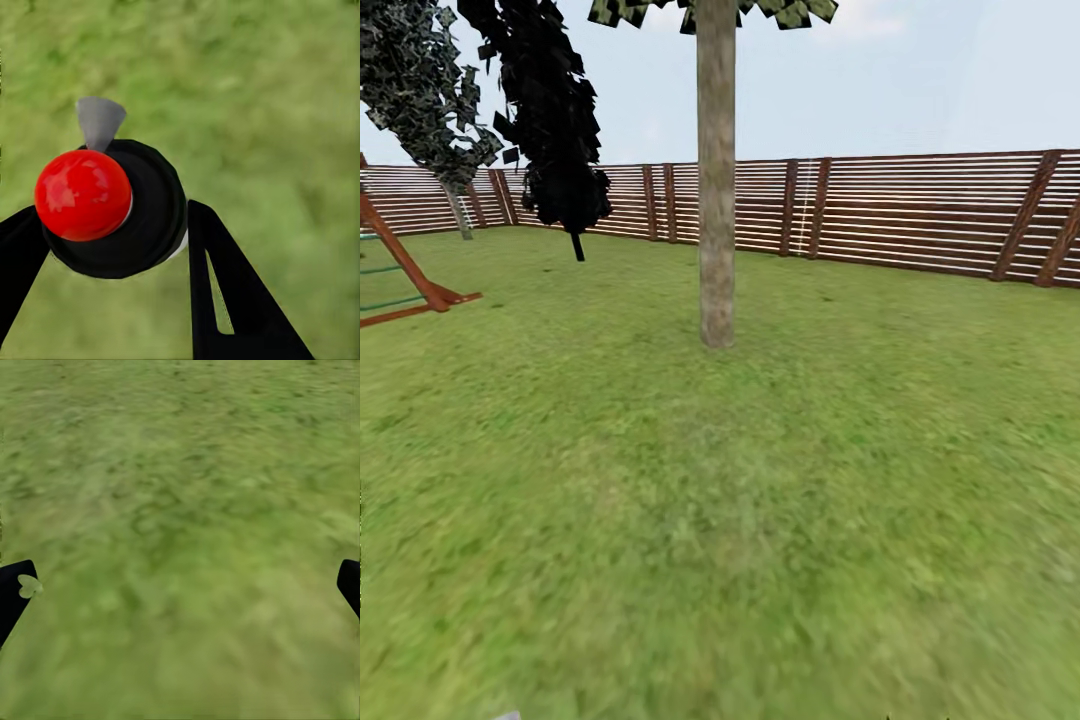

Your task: In the garden, pick up the pesticide atomizer on the floor and spray pesticide onto both trees until each tree trunk is fully covered.

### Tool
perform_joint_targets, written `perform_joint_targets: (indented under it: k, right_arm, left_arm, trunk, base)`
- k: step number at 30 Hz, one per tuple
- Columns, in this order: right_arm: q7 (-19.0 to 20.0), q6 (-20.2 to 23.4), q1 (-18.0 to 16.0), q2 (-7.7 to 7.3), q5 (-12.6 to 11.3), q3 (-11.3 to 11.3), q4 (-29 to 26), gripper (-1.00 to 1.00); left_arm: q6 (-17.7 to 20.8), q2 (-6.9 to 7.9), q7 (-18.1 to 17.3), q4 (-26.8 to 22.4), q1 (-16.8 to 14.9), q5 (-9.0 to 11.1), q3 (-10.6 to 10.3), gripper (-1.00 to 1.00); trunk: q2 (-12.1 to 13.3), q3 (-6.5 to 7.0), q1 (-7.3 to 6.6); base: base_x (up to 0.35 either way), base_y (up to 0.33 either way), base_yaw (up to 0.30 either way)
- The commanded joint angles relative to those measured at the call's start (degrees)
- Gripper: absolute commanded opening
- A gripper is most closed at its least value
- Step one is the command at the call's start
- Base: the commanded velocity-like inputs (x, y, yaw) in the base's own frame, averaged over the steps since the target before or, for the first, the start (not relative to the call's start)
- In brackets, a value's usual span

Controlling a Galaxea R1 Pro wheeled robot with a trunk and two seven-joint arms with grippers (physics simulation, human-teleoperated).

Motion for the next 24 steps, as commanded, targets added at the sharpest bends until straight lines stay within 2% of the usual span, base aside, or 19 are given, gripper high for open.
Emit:
perform_joint_targets:
  k: [1, 24]
  right_arm:
    - [0.0, 0.0, 0.0, 0.0, 0.0, 0.0, 0.0, 1.0]
    - [0.0, 0.0, 0.0, 0.0, 0.0, 0.0, 0.0, 1.0]
  left_arm:
    - [0.0, 0.0, 0.0, 0.0, 0.0, 0.0, 0.0, -1.0]
    - [0.0, 0.0, 0.0, 0.0, 0.0, 0.0, 0.0, -1.0]
  trunk:
    - [0.0, 0.0, 0.0]
    - [0.0, 0.0, 0.0]
  base:
    - [0.338, 0.0, 0.106]
    - [0.338, 0.0, 0.005]
